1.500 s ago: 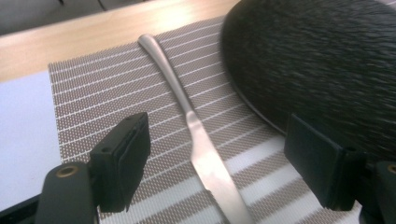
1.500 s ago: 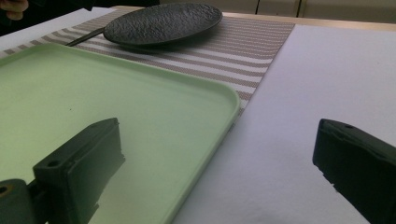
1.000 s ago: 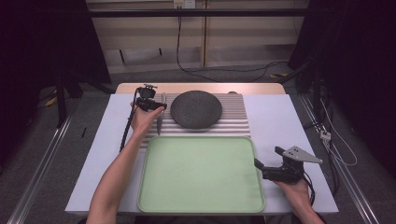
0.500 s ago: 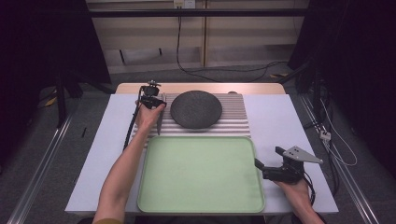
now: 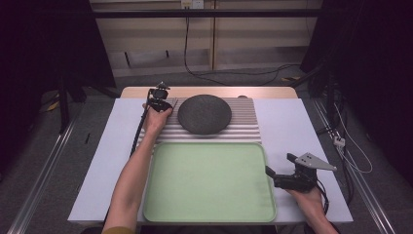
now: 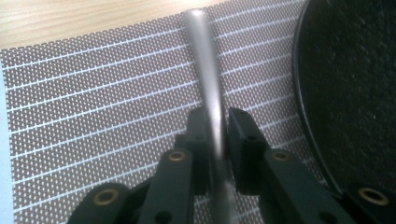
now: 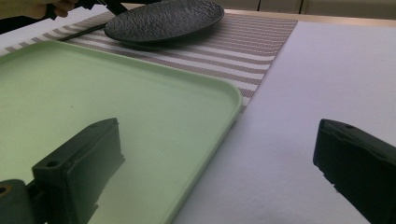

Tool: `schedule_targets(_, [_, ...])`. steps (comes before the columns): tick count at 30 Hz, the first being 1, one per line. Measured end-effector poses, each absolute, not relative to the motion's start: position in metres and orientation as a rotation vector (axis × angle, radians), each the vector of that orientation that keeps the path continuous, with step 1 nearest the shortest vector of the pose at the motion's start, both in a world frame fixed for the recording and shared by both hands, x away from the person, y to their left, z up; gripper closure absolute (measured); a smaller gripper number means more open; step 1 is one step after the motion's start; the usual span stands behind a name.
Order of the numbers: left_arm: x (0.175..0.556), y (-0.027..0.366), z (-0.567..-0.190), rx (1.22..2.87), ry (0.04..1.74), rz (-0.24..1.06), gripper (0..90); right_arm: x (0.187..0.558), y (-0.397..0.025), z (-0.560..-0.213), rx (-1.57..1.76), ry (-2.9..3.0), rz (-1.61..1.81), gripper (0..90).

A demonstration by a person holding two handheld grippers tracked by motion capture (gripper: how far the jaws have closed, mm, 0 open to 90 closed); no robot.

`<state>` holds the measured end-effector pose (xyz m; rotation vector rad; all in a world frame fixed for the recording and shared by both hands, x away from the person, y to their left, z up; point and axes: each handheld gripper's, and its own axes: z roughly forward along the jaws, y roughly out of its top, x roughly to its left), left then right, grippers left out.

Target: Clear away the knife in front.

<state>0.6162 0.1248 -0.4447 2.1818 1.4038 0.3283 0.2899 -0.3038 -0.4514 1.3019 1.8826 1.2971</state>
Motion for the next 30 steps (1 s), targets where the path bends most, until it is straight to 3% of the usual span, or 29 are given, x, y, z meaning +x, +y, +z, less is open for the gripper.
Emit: schedule_targets(30, [0.6135,0.1246,-0.4426,2.219,1.383,0.337,79.8,0.2903,-0.3031,-0.4519,1.304,1.887,1.291,2.0])
